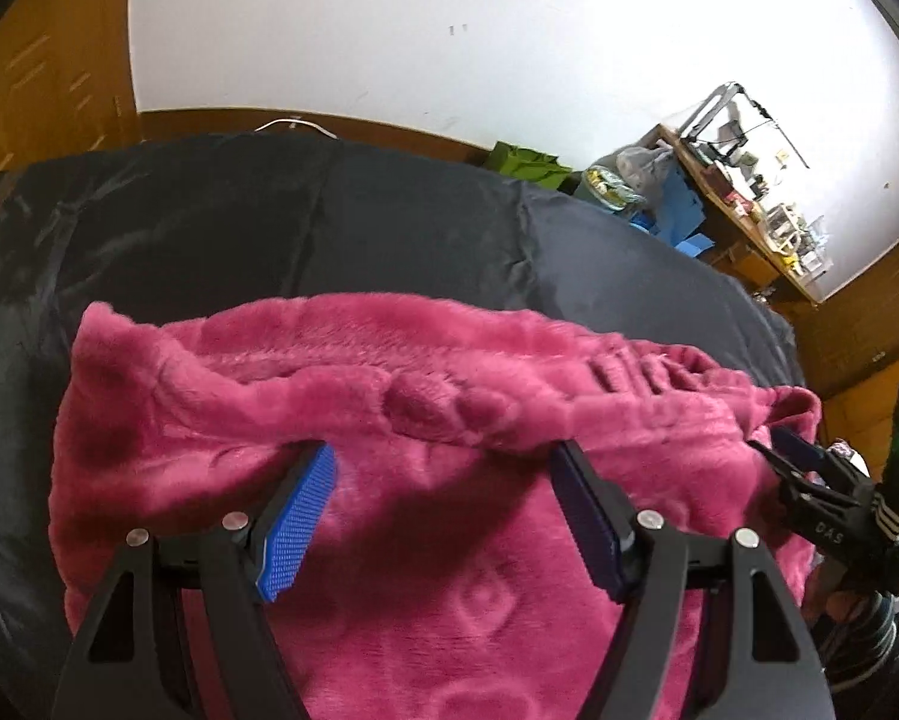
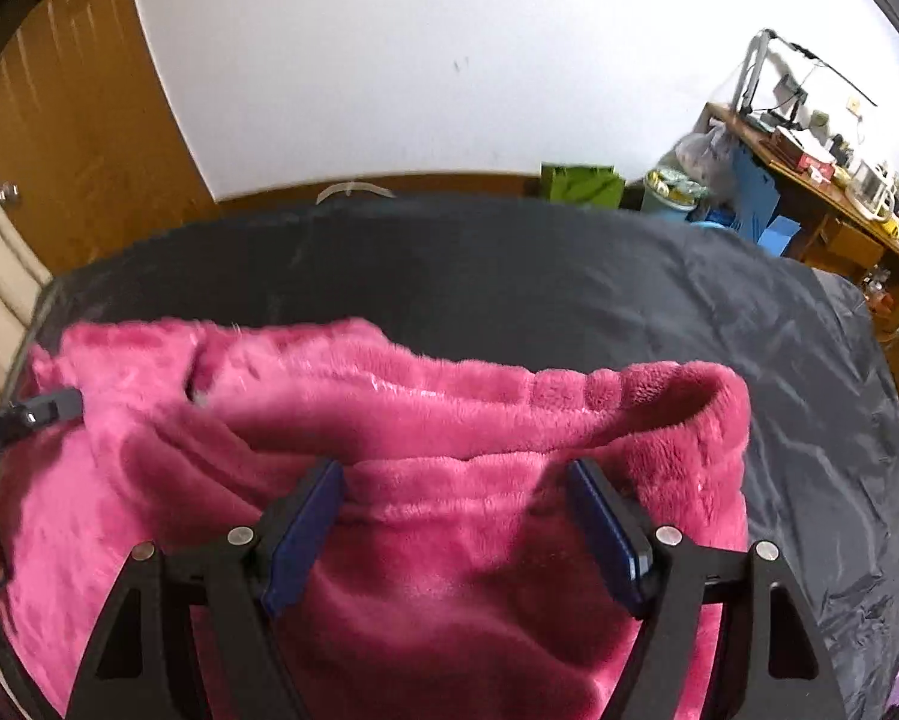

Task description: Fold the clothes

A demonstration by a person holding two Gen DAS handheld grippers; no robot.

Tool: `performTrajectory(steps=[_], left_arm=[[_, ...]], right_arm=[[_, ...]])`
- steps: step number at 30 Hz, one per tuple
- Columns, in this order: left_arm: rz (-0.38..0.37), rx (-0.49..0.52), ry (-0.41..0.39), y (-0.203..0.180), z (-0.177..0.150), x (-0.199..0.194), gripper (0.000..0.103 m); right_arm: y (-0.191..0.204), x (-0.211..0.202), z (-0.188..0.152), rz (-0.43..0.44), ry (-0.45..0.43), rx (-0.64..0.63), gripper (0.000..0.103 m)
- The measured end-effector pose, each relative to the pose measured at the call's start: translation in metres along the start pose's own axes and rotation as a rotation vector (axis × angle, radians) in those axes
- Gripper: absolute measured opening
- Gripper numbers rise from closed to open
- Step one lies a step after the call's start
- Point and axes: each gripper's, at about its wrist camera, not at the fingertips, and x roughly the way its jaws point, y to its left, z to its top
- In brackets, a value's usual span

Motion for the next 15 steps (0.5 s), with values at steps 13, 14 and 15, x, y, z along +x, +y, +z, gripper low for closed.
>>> performTrajectory(steps=[13, 14, 15], left_arm=[[0.037, 0.011, 0.009, 0.012, 0.000, 0.004, 0.078], [0.029, -0.002, 0.013, 0.016, 0.000, 0.006, 0.078], [0.022, -0.015, 0.016, 0.020, 0.000, 0.008, 0.078]], right_arm=[[0.001, -0.039, -0.013, -0.046, -0.083, -0.009, 0.079], [-0.008, -0.037, -0.016, -0.059, -0.073, 0.016, 0.079], [-0.019, -0.036, -0.017, -0.064, -0.062, 0.043, 0.079]])
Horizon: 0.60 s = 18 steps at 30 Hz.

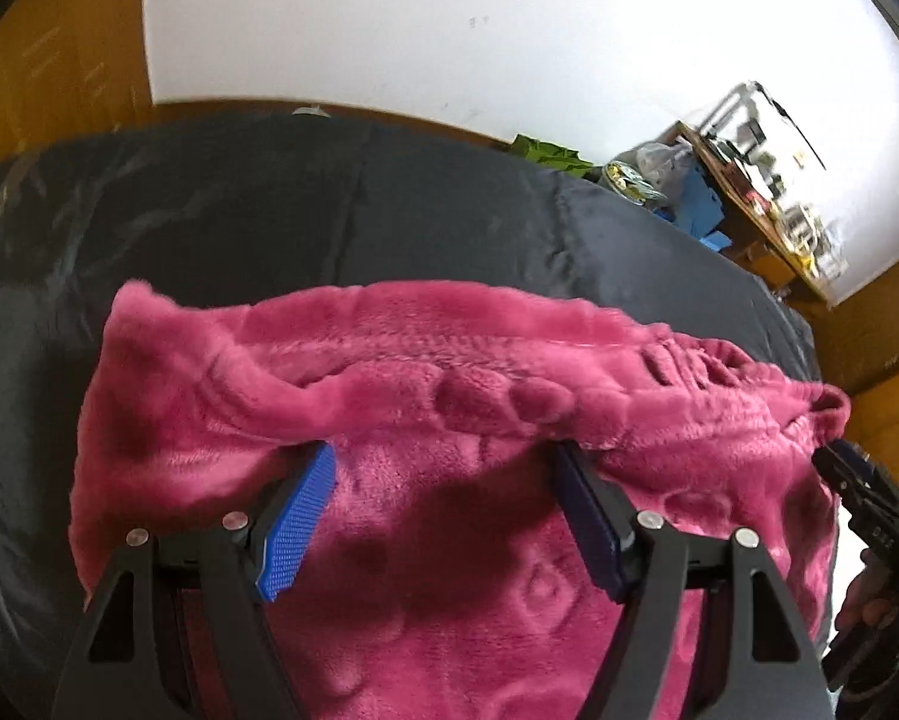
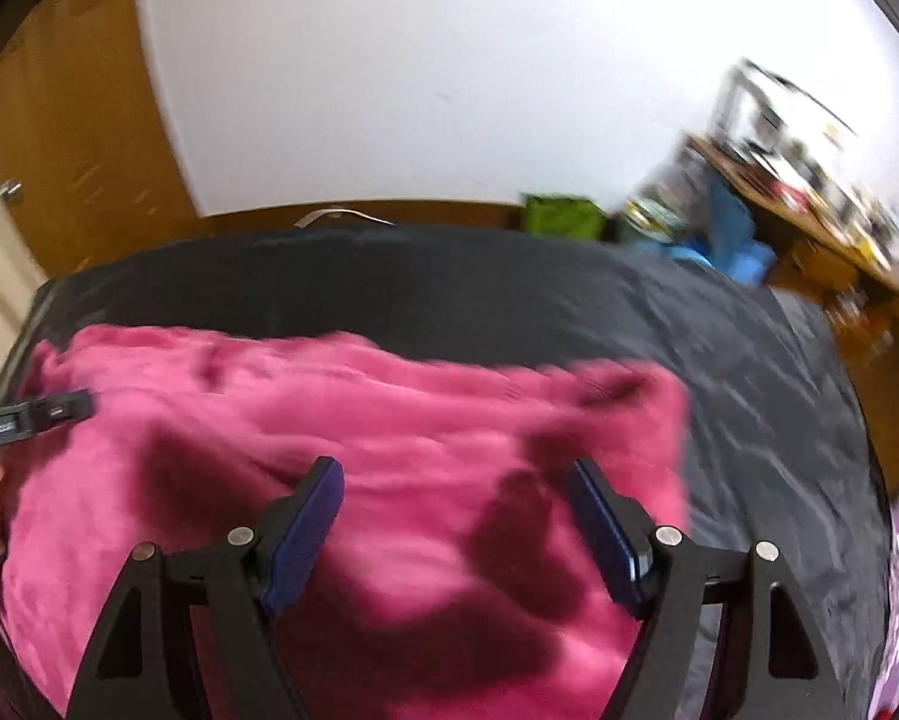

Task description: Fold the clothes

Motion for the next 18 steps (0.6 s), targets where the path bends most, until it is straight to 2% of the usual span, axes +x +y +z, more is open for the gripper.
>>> performTrajectory(steps=[3, 6, 9, 13, 18], left_arm=[[0.007, 0.001, 0.001, 0.001, -0.001, 0.003, 0.078], [0.027, 0.023, -0.006, -0.004, -0.002, 0.005, 0.078], [0.011, 0.038, -0.012, -0.010, 0.001, 0.000, 0.078], [0.021, 0.035, 0.001, -0.007, 0.001, 0.005, 0.078], [-0.006, -0.014, 0.003, 0.009, 0.001, 0.010, 0.078]], right_arm=[[-0.029, 0.003, 0.000, 0.024, 0.031, 0.058, 0.079], [-0.032, 0.000, 0.003, 0.073, 0.028, 0.028, 0.079], [-0.026, 0.004, 0.001, 0.103, 0.047, -0.011, 0.079], [-0.016, 0.033, -0.002, 0.035, 0.130, -0.053, 0.079], [-0.031, 0.049, 0.000, -0.074, 0.122, -0.014, 0.081]])
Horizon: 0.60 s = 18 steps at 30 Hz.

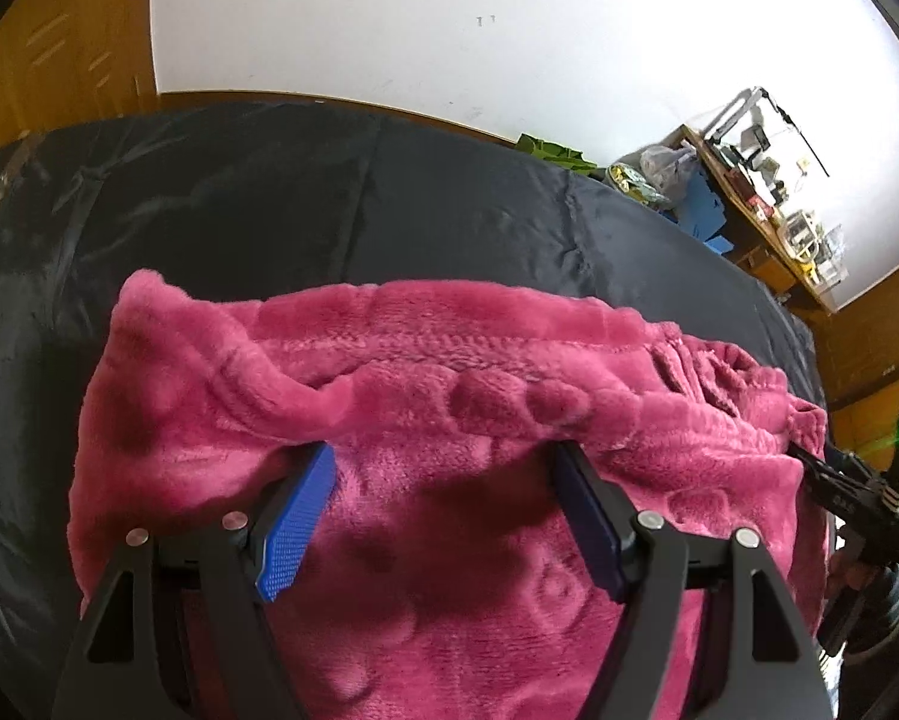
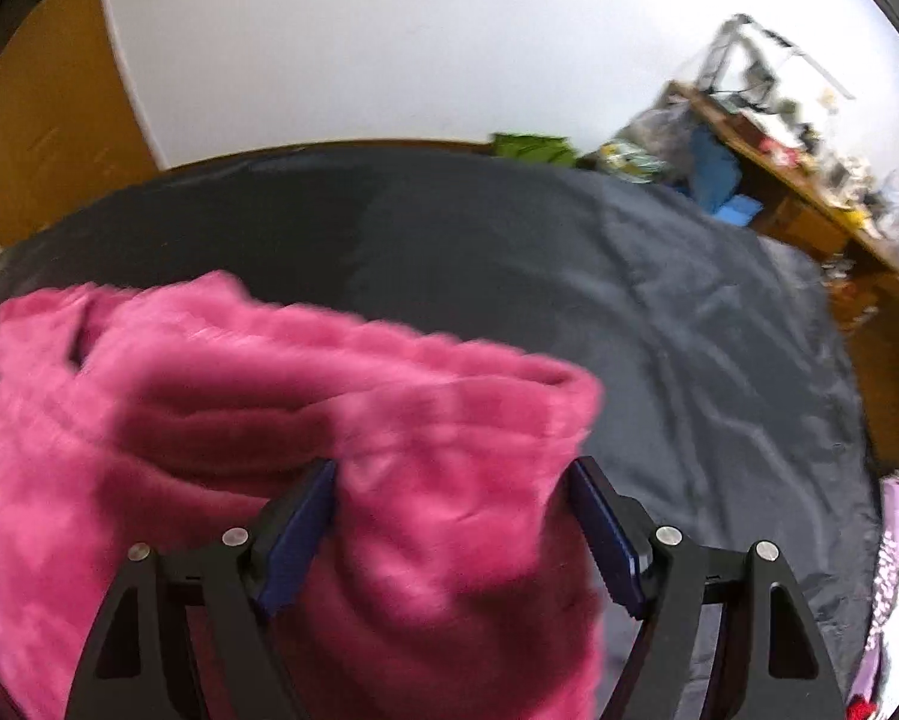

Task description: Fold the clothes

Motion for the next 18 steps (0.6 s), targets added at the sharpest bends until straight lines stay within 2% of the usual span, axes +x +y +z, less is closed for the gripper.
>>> performTrajectory(steps=[2, 4, 7, 8, 13, 15, 18], left_arm=[[0.001, 0.000, -0.001, 0.001, 0.000, 0.003, 0.078], [0.007, 0.004, -0.002, 0.001, 0.000, 0.003, 0.078], [0.010, 0.011, -0.005, 0.001, -0.001, 0.001, 0.078], [0.009, 0.011, -0.006, 0.001, -0.001, 0.000, 0.078], [-0.007, 0.023, -0.008, -0.004, 0.000, -0.003, 0.078], [0.003, 0.039, 0.006, -0.010, 0.000, 0.005, 0.078], [0.026, 0.059, 0.013, -0.015, -0.001, 0.013, 0.078]], right_arm=[[-0.007, 0.006, 0.001, -0.010, 0.005, 0.043, 0.085], [-0.005, 0.008, 0.001, -0.029, -0.004, 0.051, 0.085], [0.004, -0.006, -0.001, -0.105, -0.065, 0.031, 0.085], [0.005, -0.013, 0.000, -0.106, -0.087, 0.031, 0.085], [0.020, -0.047, 0.005, -0.012, -0.164, 0.010, 0.085], [0.041, -0.046, 0.007, 0.031, -0.138, -0.056, 0.085], [0.069, -0.023, 0.013, 0.131, -0.025, -0.118, 0.085]])
